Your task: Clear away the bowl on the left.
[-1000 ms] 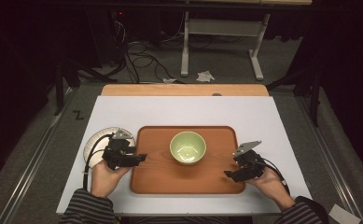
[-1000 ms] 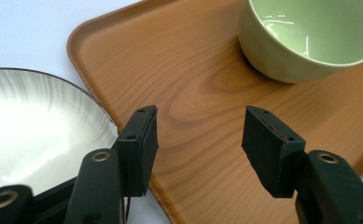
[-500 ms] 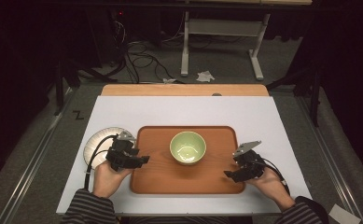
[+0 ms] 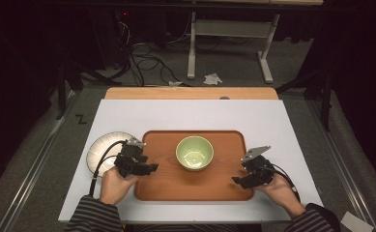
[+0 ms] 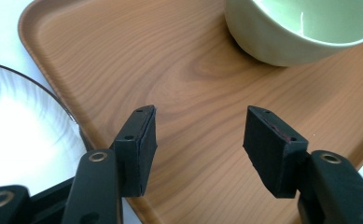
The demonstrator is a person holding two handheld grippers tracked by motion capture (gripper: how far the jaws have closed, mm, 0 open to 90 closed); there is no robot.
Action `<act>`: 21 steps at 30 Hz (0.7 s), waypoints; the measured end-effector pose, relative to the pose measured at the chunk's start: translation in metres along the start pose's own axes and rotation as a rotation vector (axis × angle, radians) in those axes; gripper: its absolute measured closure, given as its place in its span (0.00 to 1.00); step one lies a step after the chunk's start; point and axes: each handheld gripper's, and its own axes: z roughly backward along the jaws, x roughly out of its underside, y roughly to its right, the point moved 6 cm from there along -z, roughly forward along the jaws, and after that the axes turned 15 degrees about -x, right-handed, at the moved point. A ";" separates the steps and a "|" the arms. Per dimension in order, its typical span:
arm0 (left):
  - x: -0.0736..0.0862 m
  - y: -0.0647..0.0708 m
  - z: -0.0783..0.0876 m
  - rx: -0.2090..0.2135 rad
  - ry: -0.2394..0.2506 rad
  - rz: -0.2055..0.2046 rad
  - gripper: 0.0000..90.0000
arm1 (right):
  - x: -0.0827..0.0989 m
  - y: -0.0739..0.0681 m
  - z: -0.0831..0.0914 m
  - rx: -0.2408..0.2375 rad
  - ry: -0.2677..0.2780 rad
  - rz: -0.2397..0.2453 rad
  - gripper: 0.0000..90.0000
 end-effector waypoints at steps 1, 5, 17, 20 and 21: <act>0.000 0.000 -0.001 0.002 -0.004 -0.001 0.49 | 0.000 0.000 0.000 0.000 -0.001 -0.003 0.37; 0.000 0.002 -0.004 0.001 -0.016 -0.007 0.49 | 0.000 0.000 0.000 0.001 -0.002 -0.005 0.37; 0.002 0.006 -0.012 -0.008 -0.044 -0.028 0.49 | 0.000 -0.001 0.000 -0.001 -0.001 -0.002 0.37; 0.002 0.006 -0.015 -0.007 -0.052 -0.026 0.49 | 0.000 -0.001 0.000 -0.001 0.000 0.000 0.37; 0.002 0.006 -0.015 -0.010 -0.049 -0.022 0.49 | 0.000 -0.001 0.000 -0.001 0.000 0.000 0.37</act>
